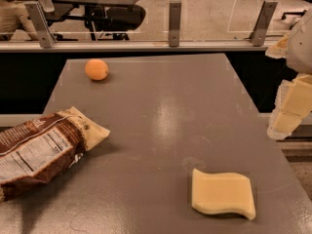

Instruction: Pick sponge

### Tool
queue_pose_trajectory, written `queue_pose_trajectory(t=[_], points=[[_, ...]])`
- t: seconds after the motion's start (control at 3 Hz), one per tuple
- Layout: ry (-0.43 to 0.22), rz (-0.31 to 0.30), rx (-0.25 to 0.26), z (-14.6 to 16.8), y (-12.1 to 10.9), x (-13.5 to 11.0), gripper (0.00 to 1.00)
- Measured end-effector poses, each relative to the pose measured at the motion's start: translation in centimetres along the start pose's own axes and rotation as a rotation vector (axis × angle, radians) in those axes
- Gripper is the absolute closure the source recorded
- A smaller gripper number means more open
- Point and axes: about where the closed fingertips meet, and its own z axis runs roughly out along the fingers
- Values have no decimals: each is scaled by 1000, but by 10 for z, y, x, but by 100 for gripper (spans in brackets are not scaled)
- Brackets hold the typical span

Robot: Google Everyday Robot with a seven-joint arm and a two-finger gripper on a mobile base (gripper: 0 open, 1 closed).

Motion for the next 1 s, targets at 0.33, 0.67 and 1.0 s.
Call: queue_pose_trajectory(t=[0.33,0.67,1.0], points=[[0,0,0,0,0,0,0],[-42,-83,-57,9,28,-18,0],[-69,-172,-134,28,64,-29,0]])
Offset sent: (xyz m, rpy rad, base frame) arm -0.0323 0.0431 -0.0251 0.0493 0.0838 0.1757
